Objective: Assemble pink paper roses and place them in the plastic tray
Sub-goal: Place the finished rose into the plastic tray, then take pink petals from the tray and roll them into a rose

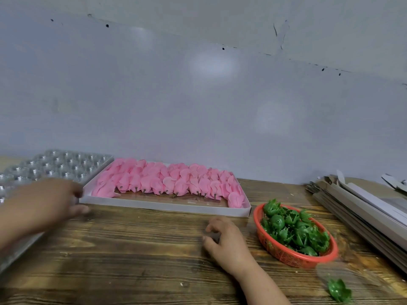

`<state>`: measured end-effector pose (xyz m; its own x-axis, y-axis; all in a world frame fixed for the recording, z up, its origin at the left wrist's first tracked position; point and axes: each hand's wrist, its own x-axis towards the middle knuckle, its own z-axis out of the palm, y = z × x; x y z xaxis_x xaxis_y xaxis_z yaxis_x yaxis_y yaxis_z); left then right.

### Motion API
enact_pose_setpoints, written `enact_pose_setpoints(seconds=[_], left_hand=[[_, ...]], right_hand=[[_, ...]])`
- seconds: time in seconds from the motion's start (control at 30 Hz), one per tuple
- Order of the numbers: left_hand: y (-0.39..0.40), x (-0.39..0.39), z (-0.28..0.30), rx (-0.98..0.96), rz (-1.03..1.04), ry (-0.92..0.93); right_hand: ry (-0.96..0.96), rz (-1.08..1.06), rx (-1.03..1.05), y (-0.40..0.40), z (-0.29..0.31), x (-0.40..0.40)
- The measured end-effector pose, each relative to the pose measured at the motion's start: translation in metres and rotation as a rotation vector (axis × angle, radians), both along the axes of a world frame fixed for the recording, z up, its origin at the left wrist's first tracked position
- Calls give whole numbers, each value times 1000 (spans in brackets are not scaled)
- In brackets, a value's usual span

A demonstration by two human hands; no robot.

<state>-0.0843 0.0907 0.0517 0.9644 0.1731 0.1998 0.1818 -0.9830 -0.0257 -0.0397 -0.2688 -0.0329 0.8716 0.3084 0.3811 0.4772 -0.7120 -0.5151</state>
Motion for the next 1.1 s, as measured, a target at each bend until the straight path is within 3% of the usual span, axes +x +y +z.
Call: enact_pose_setpoints(seconds=[0.03,0.2,0.37,0.57,0.87,1.0,1.1], left_hand=[[-21,0,-5,-59,-53,-14],[-135,3,-46,-865,-255,-46],[-206,22,-77,-1270,-296,-31],[-216,25,-88,-1220,-337,-147],[-217,29,-96,-1108,-422,-121],[-218,28,-95,-1087,-423,-121],[-218,27,-95,-1059,-429,-123]], right_hand=[[3,-1,0,0,0,1],[36,-23,-1,0,-2,2],[55,-40,5,0,-3,4],[82,-60,-25,0,-6,8],[118,-112,-166,5,3,11],[152,-199,-263,2,14,17],[49,-313,-228,-4,25,29]])
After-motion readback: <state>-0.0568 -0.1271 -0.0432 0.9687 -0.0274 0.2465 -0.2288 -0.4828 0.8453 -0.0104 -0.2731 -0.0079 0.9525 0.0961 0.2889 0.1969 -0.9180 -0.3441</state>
